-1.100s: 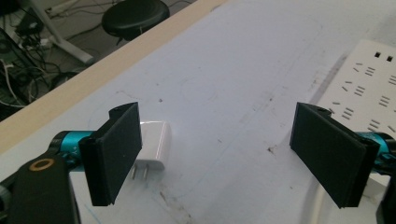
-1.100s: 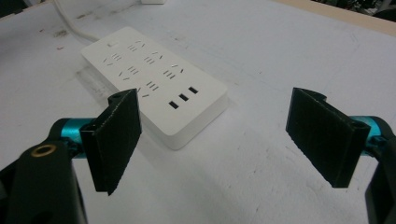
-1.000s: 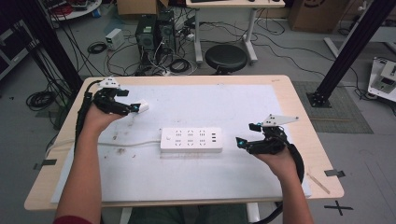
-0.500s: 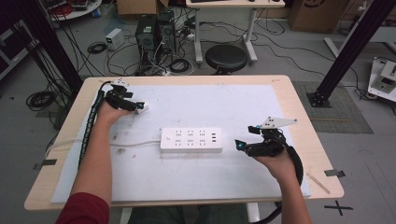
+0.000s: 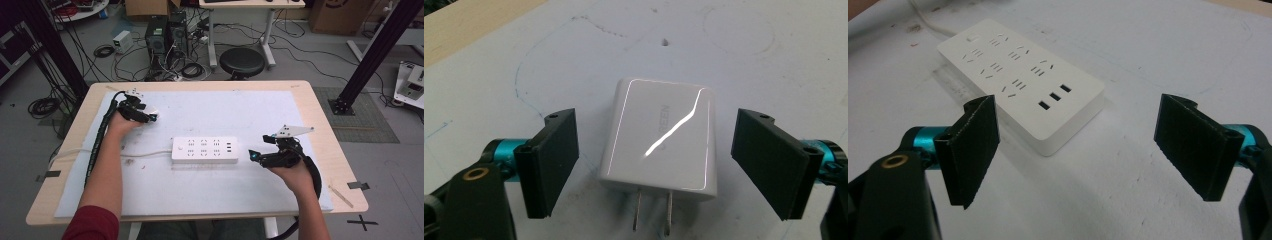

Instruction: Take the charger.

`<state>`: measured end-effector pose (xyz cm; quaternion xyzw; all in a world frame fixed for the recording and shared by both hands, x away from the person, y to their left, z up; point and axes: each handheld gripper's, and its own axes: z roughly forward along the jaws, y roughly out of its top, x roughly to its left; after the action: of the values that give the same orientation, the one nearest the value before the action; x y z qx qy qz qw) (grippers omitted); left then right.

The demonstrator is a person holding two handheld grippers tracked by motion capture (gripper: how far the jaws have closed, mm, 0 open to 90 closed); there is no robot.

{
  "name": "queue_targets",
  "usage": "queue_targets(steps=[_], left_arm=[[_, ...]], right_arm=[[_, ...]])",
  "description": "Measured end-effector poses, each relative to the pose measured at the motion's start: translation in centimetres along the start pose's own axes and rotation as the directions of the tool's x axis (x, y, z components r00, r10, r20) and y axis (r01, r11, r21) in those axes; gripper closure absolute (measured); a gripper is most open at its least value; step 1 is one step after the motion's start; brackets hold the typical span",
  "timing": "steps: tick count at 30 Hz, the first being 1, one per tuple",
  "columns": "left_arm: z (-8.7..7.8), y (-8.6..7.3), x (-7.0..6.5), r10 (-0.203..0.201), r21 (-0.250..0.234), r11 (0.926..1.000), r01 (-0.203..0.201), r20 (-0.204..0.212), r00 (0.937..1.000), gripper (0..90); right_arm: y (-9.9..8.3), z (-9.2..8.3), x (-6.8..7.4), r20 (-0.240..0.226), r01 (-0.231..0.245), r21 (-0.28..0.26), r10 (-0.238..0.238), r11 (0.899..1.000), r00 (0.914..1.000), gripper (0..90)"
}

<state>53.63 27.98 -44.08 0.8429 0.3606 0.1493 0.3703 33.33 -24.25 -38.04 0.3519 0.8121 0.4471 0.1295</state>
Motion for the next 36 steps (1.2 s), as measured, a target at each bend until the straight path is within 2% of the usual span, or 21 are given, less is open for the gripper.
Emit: queue_targets(steps=[9, 17, 21, 23, 25, 26, 27, 29, 32, 33, 34, 36], left_arm=[[0.1, -0.1, 0.1, 0.022, 0.0, 0.9998, -0.022, 0.008, 0.9997, 28.1], [0.5, -0.2, 0.1, 0.032, 0.013, 0.9994, -0.032, 0.015, 0.9994, 31.4], [0.4, -0.2, 0.0, 0.04, 0.01, 0.9992, -0.04, 0.017, 0.9991, 39.8], [0.4, -0.1, 0.0, 0.063, 0.014, 0.9979, -0.063, 0.023, 0.9978, 42.3], [0.4, -0.1, -0.1, 0.061, 0.016, 0.998, -0.061, 0.021, 0.9979, 42.4], [0.3, 0.0, -0.2, 0.067, 0.019, 0.9975, -0.068, 0.023, 0.9975, 42.4], [0.0, 0.0, -0.1, 0.049, 0.014, 0.9987, -0.049, 0.035, 0.9982, 42.5], [-0.2, 0.1, -0.2, 0.046, 0.009, 0.9989, -0.046, 0.04, 0.9982, 42.5], [-1.4, 0.6, -0.6, 0.076, 0.015, 0.9969, -0.077, 0.036, 0.9965, 42.5], [-2.5, 1.2, -1.2, 0.095, 0.01, 0.9953, -0.096, 0.041, 0.9946, 42.5], [-2.5, 1.2, -1.2, 0.095, 0.01, 0.9953, -0.096, 0.041, 0.9946, 42.5], [-3.6, 1.8, -2.1, 0.123, 0.0, 0.9924, -0.123, 0.04, 0.9916, 42.5]], right_arm=[[-0.2, -0.1, -0.2, 0.008, -0.006, -0.005, 0.006, 1.0, 0.9999, 18.6], [-0.2, 0.2, -0.3, 0.002, -0.009, 0.0, 0.009, 1.0, 1.0, 18.6], [-0.2, 0.0, -0.3, 0.007, -0.013, 0.0, 0.013, 1.0, 0.9999, 18.6], [-0.2, 0.0, -0.3, 0.007, -0.012, -0.001, 0.012, 1.0, 0.9999, 18.6], [-0.3, 0.0, -0.4, 0.006, -0.016, 0.002, 0.016, 1.0, 0.9999, 18.6], [-0.3, 0.0, -0.4, 0.004, -0.017, 0.001, 0.017, 1.0, 0.9998, 18.6], [-0.2, 0.0, -0.4, 0.004, -0.016, 0.001, 0.016, 1.0, 0.9999, 18.6], [-0.2, 0.0, -0.4, 0.005, -0.014, 0.002, 0.014, 1.0, 0.9999, 18.6], [0.1, -0.1, -0.2, -0.004, -0.009, 0.001, 0.009, 1.0, 1.0, 18.6], [0.2, -0.2, -0.1, -0.008, -0.004, 0.001, 0.004, 1.0, 1.0, 18.6], [0.2, -0.2, -0.1, -0.008, -0.004, 0.001, 0.004, 1.0, 1.0, 18.6], [0.4, -0.3, 0.1, -0.02, 0.001, 0.002, -0.001, 1.0, 0.9998, 18.6]])
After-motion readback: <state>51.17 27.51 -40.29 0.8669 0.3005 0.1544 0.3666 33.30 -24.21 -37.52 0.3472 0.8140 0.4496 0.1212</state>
